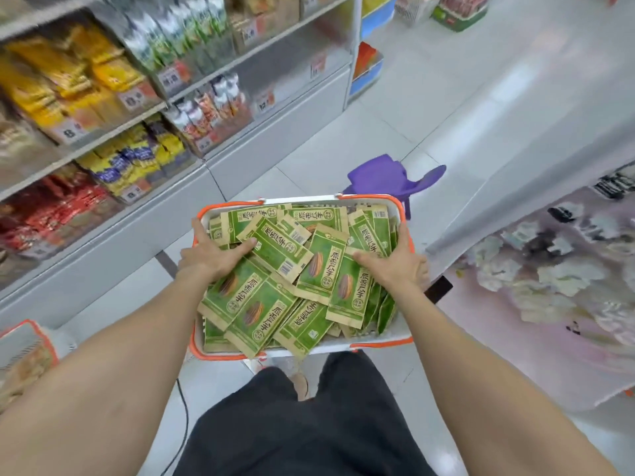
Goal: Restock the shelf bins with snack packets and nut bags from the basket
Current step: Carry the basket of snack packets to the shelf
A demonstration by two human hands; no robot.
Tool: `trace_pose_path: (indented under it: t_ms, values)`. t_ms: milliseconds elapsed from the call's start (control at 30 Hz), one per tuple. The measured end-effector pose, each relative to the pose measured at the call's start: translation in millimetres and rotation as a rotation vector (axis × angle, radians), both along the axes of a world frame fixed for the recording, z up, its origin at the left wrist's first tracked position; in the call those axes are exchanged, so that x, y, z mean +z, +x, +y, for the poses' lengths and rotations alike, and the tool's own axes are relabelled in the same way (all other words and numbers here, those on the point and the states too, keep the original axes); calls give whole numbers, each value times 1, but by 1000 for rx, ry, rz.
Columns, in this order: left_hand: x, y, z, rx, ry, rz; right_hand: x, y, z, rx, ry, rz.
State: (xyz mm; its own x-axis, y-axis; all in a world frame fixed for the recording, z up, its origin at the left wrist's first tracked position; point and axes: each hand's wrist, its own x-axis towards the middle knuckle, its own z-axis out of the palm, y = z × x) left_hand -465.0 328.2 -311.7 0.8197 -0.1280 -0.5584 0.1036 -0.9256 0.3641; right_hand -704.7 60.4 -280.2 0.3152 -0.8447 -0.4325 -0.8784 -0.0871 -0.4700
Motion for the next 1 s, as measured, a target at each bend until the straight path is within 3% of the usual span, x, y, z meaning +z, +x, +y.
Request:
trace_pose_path:
  t_ms: [267,633,800,1000]
  values:
    - [17,145,-122,148,24,-33,-8,197,-146,152,-28,-10]
    - [-36,309,-290,395,16,11,-48,426,-355,402,-25,10]
    - [-81,351,-343,486,3,-20,-102,493,-408,480,-60,39]
    - [-192,396,-381,515,73,-2,-213,548,-442,504,-53,94]
